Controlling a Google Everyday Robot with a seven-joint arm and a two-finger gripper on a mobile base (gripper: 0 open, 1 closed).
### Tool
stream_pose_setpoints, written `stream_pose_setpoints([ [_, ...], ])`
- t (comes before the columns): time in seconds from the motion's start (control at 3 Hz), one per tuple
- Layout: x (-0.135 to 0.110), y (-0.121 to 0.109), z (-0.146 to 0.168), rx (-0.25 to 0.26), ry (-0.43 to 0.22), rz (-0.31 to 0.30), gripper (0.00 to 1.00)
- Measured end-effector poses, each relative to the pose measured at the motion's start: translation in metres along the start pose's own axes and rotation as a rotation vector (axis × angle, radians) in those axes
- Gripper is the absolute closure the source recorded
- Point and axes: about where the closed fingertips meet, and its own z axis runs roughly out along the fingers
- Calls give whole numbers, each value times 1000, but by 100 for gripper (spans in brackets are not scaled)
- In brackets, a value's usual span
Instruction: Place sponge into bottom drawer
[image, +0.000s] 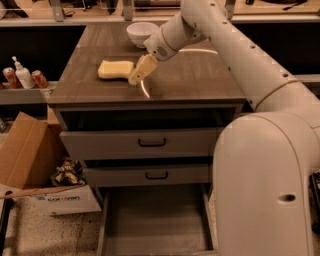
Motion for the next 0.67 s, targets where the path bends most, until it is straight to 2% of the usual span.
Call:
stream_pose_setpoints([
  [0.67,-10,-5,35,-52,-65,23,0],
])
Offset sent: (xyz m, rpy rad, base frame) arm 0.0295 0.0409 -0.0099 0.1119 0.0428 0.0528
